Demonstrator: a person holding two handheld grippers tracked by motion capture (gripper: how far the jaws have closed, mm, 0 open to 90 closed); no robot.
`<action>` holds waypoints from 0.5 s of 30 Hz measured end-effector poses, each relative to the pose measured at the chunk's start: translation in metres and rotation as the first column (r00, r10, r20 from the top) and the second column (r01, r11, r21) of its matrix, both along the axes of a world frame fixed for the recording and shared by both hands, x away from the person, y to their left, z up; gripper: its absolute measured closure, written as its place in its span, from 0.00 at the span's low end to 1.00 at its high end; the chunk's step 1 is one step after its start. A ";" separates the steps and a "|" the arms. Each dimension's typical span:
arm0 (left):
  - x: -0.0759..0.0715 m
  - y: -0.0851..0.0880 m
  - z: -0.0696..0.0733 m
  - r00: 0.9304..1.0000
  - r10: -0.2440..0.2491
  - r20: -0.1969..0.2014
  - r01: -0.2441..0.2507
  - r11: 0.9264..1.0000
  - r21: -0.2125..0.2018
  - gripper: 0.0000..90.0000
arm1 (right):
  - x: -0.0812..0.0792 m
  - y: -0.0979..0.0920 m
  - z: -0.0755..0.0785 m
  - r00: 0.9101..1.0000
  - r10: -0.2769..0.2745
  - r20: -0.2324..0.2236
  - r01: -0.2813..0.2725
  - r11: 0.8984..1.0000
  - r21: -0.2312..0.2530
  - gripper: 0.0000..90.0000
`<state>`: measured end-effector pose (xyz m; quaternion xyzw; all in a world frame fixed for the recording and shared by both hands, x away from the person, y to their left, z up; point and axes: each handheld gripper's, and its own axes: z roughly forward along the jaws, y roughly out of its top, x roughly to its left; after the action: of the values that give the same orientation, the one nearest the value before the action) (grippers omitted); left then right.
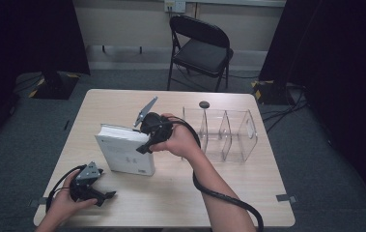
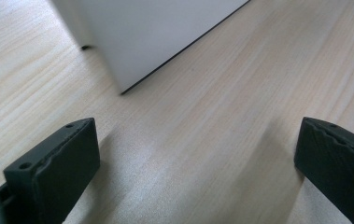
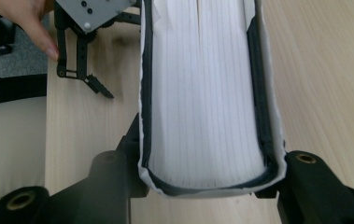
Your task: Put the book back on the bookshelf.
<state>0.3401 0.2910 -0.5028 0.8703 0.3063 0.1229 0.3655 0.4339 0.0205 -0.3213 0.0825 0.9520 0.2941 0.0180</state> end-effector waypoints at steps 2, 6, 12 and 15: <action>0.000 0.000 0.000 1.000 0.002 -0.005 -0.002 1.000 -0.004 0.00 | -0.003 -0.006 0.001 1.000 -0.017 -0.001 0.017 1.000 -0.009 0.58; 0.000 -0.001 0.000 1.000 0.007 -0.003 -0.007 1.000 0.001 0.00 | -0.009 -0.025 0.001 0.999 -0.052 -0.001 0.052 0.999 -0.012 0.58; 0.001 -0.002 -0.001 1.000 0.001 0.006 -0.001 1.000 -0.008 0.00 | -0.014 -0.044 0.001 0.996 -0.089 -0.003 0.089 0.996 -0.010 0.57; 0.001 -0.002 -0.001 1.000 -0.003 0.011 0.003 1.000 -0.003 0.00 | -0.014 -0.044 0.001 0.994 -0.108 -0.010 0.108 0.994 -0.011 0.56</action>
<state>0.3415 0.2887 -0.5035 0.8696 0.3030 0.1269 0.3687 0.4199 -0.0235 -0.3202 0.1354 0.9477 0.2875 0.0295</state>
